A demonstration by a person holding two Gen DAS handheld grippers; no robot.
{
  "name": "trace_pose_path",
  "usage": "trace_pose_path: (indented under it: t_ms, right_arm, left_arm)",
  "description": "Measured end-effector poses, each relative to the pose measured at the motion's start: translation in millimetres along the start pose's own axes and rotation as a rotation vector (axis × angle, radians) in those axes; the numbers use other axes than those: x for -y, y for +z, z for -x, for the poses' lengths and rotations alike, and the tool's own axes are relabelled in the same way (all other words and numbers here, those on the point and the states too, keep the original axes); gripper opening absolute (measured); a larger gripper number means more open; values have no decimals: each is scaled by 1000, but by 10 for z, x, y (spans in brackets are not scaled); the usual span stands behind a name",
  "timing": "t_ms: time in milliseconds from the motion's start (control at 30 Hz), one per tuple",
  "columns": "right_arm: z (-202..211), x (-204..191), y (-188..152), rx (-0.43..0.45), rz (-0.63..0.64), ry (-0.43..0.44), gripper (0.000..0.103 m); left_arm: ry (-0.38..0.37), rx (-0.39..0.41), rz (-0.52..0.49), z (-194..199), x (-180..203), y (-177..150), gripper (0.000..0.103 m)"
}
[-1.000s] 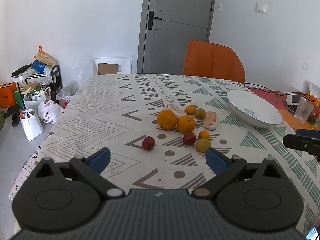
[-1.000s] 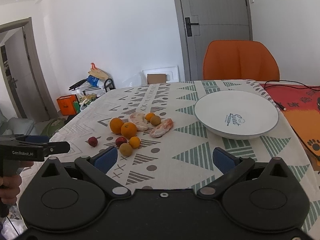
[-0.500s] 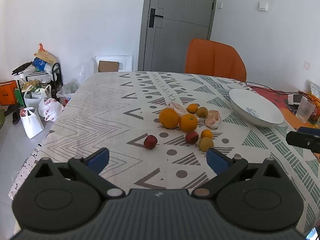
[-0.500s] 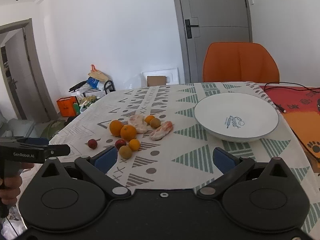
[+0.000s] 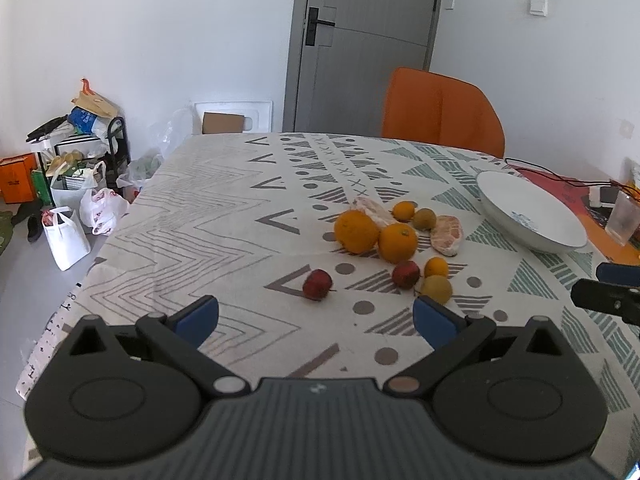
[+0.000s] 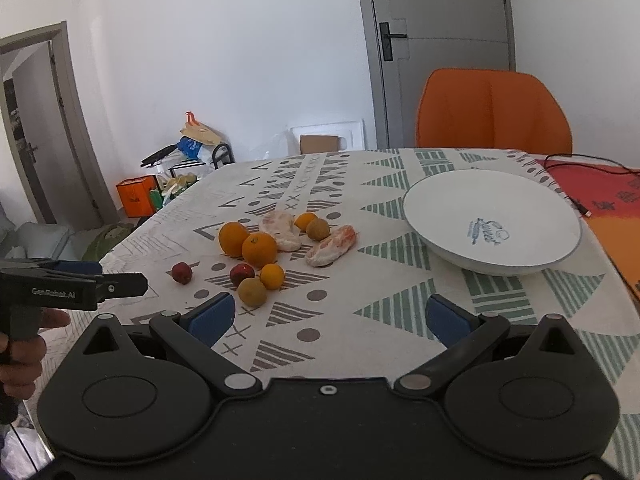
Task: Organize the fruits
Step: 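Grasp a yellow apricot with the right tool while the left tool grasps a red plum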
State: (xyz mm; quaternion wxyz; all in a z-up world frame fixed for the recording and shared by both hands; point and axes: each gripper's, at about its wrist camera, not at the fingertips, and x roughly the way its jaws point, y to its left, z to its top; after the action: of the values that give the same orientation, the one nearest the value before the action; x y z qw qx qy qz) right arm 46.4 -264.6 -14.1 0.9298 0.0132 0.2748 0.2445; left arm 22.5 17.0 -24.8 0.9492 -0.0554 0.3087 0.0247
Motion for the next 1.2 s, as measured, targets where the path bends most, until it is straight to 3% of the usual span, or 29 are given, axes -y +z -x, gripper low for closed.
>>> trace_pose_path:
  t_ms: [267,367,433,767,1000,1100,1200]
  right_arm:
    - [-215,-40,21,-24,4,41,103]
    - [-307,-54,21,-38,-7,60,101]
    - [-364,-77,25,-42,-2,66,94]
    - [-616,-140,18,-80,-10,119,77]
    - [-783,-209,21,-113,-13,157,67]
    - [-851,-263,32,-120,-5,168,64]
    - [-936,-317,33,-135,-1,163,57]
  left_arm:
    - [-16,5,29,-138,-98,30,100]
    - [-22,10,24,-192,-90,32,95]
    - [-30,4,29,-235,-96,29,89]
    - [-53,-10,36,-472,-110,53,67]
    - [-66,-23,40,-623,-118,55,61]
    - [-71,-33,54,-695,-153,47,51]
    - [-79,-29,55,-710,-164,55,32]
